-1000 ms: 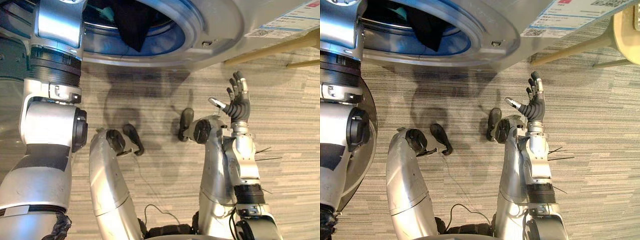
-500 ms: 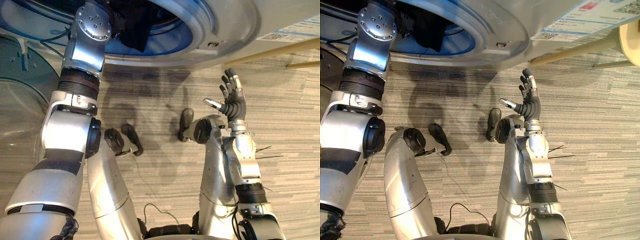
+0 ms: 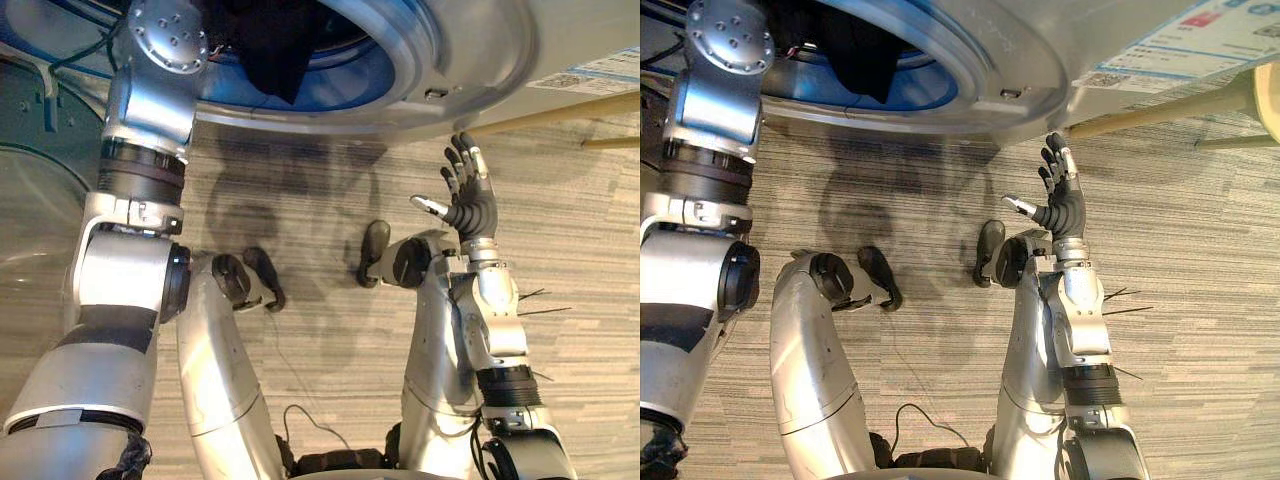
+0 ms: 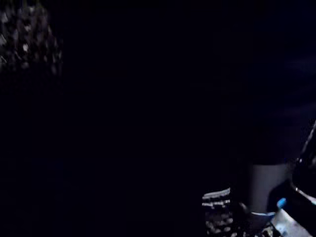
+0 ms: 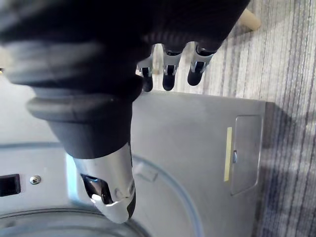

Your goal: Pick up the laundry basket with both hands and put the clothes into the washing machine.

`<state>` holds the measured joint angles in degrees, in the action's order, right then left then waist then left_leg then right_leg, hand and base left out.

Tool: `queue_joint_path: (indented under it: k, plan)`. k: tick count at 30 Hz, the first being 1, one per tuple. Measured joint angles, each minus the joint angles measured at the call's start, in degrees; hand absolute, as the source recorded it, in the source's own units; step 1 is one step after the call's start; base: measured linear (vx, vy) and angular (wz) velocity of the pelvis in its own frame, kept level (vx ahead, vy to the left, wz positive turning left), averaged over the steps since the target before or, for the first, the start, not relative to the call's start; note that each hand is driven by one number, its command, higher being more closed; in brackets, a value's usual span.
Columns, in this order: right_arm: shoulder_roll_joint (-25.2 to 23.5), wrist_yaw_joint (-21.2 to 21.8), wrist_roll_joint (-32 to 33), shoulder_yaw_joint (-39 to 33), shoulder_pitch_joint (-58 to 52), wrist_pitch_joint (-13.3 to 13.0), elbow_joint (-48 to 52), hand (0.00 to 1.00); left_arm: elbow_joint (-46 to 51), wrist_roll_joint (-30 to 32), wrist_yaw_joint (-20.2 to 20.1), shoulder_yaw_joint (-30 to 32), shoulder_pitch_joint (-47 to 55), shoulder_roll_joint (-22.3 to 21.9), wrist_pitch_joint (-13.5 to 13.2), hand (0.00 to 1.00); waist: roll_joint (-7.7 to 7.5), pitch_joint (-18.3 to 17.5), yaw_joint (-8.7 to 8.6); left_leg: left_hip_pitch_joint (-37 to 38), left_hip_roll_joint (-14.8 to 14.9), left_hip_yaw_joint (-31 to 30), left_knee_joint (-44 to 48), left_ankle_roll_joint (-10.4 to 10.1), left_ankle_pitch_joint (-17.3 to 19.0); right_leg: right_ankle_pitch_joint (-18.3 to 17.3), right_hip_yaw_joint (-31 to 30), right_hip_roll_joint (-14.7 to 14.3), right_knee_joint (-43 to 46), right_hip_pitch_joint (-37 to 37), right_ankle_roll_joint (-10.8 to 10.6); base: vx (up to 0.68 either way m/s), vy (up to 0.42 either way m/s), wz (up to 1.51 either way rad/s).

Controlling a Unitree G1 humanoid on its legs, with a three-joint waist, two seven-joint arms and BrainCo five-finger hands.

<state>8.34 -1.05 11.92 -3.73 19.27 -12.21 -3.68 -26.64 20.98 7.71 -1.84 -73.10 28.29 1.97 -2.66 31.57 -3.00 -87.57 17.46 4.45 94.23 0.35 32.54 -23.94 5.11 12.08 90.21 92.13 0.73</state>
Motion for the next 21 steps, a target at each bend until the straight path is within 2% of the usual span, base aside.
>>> queue_joint_path:
  k: [5, 9, 11, 15, 18, 21]
  plan:
    - [-0.5, -0.1, -2.4, -0.8, -0.9, 0.0, -0.6, 0.0, 11.3, -1.8, 3.0, 7.3, 13.7, -2.6, 0.1, 0.0, 0.08, 0.0, 1.22, 0.7, -0.2, -1.1, -1.2, -1.0, -0.6, -0.2, 1.2, 0.0, -1.0, -1.5, 0.4, 0.01, -0.019, 0.03]
    - [-1.9, -0.1, -4.7, -0.8, -2.2, 0.1, -1.7, 0.0, 16.2, -8.8, 3.4, 8.8, 26.1, -8.0, -1.6, 0.0, 0.26, -0.1, 2.51, 3.2, -0.5, -1.0, -3.9, -1.9, -1.4, -0.2, 1.7, -0.1, -3.0, -3.8, 0.5, 0.04, -0.04, 0.04]
    - [-2.9, -0.1, -5.4, -0.9, -2.4, 0.2, -1.8, 0.0, 17.8, -11.5, 1.9, 8.8, 29.7, -8.6, -2.6, 0.0, 0.41, -0.2, 2.55, 3.8, -0.5, -1.0, -4.9, -2.1, -1.7, -0.2, 2.0, -0.1, -3.7, -4.4, 0.5, 0.03, -0.042, 0.03]
    - [-3.3, 0.0, -7.1, -1.0, -3.1, 0.9, -1.7, 0.0, 17.6, -13.1, -2.0, 9.1, 32.2, -9.2, -2.2, 0.0, 0.97, -0.5, 3.69, 4.7, -0.4, -1.0, -6.3, -2.7, -2.2, -0.1, 2.3, -0.5, -4.7, -5.1, 0.6, 0.02, -0.049, -0.02]
    - [-3.6, 0.2, -8.1, -0.8, -3.3, 1.8, -1.7, 0.0, 17.6, -12.7, -4.4, 10.1, 32.2, -9.1, -0.8, 0.0, 1.02, -0.6, 3.94, 5.3, -0.4, -1.4, -6.5, -2.9, -2.3, -0.2, 2.8, -1.0, -5.0, -5.9, 1.0, 0.02, -0.037, -0.04]
    - [-3.6, 1.1, -8.1, -0.6, -4.2, 2.5, -1.8, 0.0, 17.6, -8.8, -5.0, 10.7, 32.2, -9.1, 1.8, 0.0, 1.77, -2.2, 3.88, 5.3, -0.4, -1.4, -7.4, -3.1, -2.4, -0.2, 2.9, -1.0, -5.8, -5.9, 1.1, 0.03, -0.035, 0.01]
